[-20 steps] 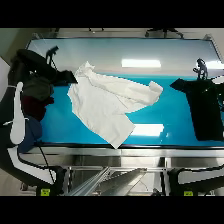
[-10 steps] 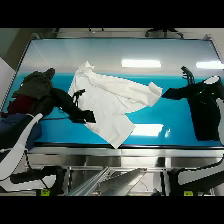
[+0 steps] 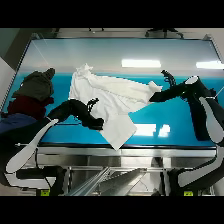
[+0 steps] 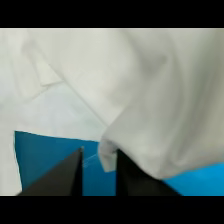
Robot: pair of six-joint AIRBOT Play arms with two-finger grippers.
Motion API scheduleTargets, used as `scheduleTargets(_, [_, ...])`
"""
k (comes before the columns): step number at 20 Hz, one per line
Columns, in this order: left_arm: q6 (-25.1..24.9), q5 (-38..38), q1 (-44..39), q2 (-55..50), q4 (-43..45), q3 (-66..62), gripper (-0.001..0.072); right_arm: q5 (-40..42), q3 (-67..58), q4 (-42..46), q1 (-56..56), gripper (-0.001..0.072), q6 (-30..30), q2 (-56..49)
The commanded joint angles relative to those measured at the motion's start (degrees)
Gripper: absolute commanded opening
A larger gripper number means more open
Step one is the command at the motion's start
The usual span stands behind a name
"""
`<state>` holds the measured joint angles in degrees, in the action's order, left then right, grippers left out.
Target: Fold the shirts.
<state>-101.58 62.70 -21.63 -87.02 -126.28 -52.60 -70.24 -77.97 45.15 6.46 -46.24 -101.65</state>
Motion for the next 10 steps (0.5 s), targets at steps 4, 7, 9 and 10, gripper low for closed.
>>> scheduleTargets(4, [-0.3,3.1,4.6,-0.5,6.6,-5.0,0.0014,7.1,-2.6,-4.0,-0.7,0.0022,-0.6,-0.2])
scheduleTargets(7, [-0.4,6.1,9.4,-0.5,12.1,-6.6,0.0013,10.4,-2.9,-4.0,0.1,0.0021,-2.7,0.5])
scheduleTargets(9, [-1.0,8.6,12.7,-0.5,16.2,-8.3,0.0013,12.8,-2.9,-4.0,1.1,0.002,-4.1,1.3])
scheduleTargets(10, [-2.2,9.3,14.3,-0.5,17.4,-9.5,0.0013,13.2,-2.9,-4.1,1.6,0.002,-5.0,1.5])
